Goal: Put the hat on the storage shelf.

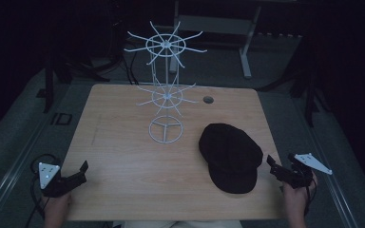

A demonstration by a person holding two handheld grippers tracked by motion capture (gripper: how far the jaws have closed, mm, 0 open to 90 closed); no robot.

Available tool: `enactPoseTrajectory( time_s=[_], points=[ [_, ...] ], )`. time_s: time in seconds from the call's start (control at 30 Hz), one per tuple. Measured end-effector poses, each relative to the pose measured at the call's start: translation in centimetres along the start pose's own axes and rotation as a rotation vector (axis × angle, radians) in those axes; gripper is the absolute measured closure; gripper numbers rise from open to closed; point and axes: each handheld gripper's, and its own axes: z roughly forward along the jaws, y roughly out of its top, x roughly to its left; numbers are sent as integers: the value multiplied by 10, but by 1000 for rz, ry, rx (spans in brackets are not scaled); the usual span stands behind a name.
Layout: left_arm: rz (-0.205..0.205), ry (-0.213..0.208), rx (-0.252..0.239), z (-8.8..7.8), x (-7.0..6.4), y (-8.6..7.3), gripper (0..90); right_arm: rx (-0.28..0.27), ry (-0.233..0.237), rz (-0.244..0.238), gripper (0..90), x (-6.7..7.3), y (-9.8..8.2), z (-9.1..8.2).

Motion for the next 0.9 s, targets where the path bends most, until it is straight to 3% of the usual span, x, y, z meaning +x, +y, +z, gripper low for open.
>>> enactPoseTrajectory(
  time_s=[0.2,0.43,0.67,0.9],
  points=[
    [0,-1,1,0,0,0,15,-17,53,-8,139,11,14,3],
    [0,-1,0,0,0,0,15,-27,81,-23,139,24,33,9],
    [1,-2,1,0,0,0,14,-5,134,-46,139,36,52,13],
    [0,-3,1,0,0,0,14,54,185,-76,132,53,70,24]
  ],
)
